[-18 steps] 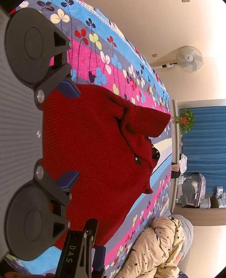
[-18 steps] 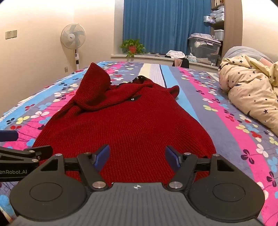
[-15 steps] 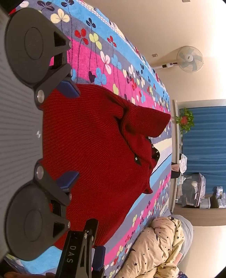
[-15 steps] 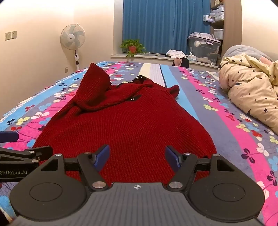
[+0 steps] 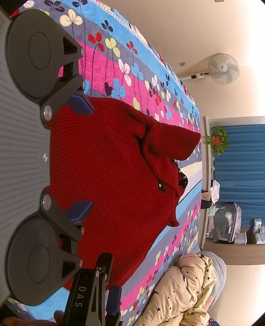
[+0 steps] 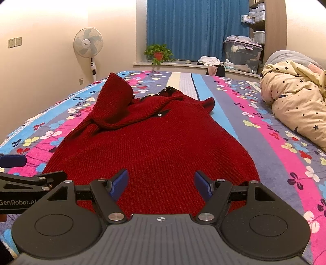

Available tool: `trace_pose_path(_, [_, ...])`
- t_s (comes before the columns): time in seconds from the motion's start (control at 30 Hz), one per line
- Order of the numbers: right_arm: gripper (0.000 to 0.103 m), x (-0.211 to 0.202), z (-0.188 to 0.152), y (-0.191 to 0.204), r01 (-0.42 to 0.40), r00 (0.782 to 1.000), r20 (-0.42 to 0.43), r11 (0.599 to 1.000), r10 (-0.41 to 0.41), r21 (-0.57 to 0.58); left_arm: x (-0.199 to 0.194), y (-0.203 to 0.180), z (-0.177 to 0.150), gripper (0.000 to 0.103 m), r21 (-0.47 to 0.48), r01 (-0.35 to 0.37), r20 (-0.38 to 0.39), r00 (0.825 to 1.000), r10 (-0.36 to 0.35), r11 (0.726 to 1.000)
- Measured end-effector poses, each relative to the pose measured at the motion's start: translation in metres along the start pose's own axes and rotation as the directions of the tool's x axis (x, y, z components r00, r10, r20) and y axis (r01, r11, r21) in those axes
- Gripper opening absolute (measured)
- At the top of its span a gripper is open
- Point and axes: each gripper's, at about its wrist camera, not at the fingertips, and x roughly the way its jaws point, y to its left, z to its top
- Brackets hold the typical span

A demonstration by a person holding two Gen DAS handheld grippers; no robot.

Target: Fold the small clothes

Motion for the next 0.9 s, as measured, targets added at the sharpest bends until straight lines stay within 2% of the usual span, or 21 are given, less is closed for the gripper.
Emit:
trace_pose_path(0.27, [0.073,-0.0012,0.0008,0.0027,0.014,1.000,-0.015,0.999,-0.015,-0.042,-0.0004,-0.0005,0.0005,0.094,-0.001,0.001,-0.001,1.000,-0.001,1.000])
trace_pose_path(0.47, [0.073,-0.0021,-0.0003,0.0040,-0.001,1.000,0.007,1.000,0.001,-0.015,-0.0009,-0.0019,0.0013,0.094,0.002,0.001,-0.001,1.000,-0.001,1.000])
trace_pose_path(0.57, [0.073,-0.0021,0.0002,0.0038,0.002,1.000,-0.019,1.000,-0.003,-0.022,-0.0009,-0.0019,0.0012,0.094,0.002,0.001,0.000,1.000,-0.001,1.000])
trace_pose_path(0.9, [0.073,-0.0032,0.0006,0.0085,0.017,1.000,0.025,0.999,-0.015,-0.050,-0.0009,-0.0019,0.0011,0.094,0.001,0.001,0.000,1.000,-0.001,1.000])
